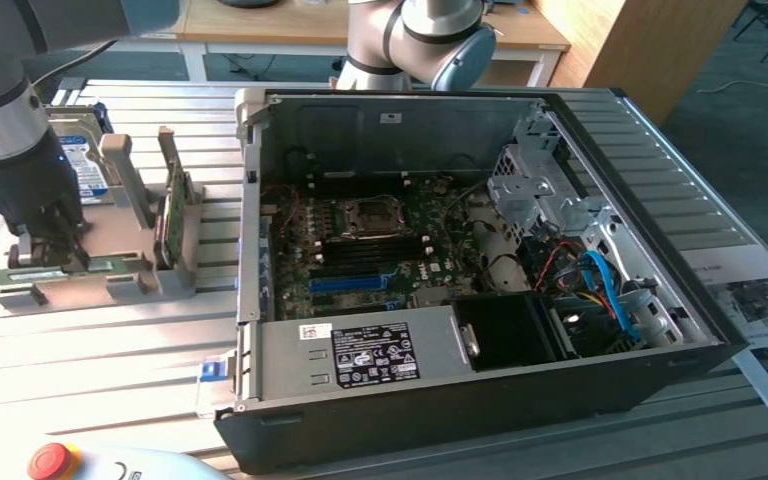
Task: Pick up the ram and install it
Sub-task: 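Pick up the ram and move it above insertion slot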
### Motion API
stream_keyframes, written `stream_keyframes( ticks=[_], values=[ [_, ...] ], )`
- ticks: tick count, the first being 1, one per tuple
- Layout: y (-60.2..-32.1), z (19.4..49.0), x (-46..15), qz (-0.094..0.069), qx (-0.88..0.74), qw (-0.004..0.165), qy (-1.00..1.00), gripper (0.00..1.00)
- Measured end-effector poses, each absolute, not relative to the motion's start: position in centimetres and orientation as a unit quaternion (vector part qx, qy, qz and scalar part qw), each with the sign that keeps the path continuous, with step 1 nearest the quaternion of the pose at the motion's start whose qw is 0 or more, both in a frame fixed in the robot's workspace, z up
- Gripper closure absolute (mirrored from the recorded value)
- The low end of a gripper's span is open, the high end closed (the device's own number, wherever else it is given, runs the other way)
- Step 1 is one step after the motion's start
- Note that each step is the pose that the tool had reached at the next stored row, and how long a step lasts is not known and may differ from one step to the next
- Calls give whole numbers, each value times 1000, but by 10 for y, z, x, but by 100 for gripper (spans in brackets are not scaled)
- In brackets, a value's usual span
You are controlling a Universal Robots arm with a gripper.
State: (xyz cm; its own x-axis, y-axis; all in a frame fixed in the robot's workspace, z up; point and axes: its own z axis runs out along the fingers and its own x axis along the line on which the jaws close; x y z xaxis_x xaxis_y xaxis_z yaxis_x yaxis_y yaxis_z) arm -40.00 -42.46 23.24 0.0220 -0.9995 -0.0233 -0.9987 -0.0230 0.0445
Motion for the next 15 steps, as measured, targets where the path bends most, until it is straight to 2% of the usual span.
stream_keyframes(
  ticks=[15],
  values=[
    [-425,261,-400,-24,711,8,-702,88]
  ],
)
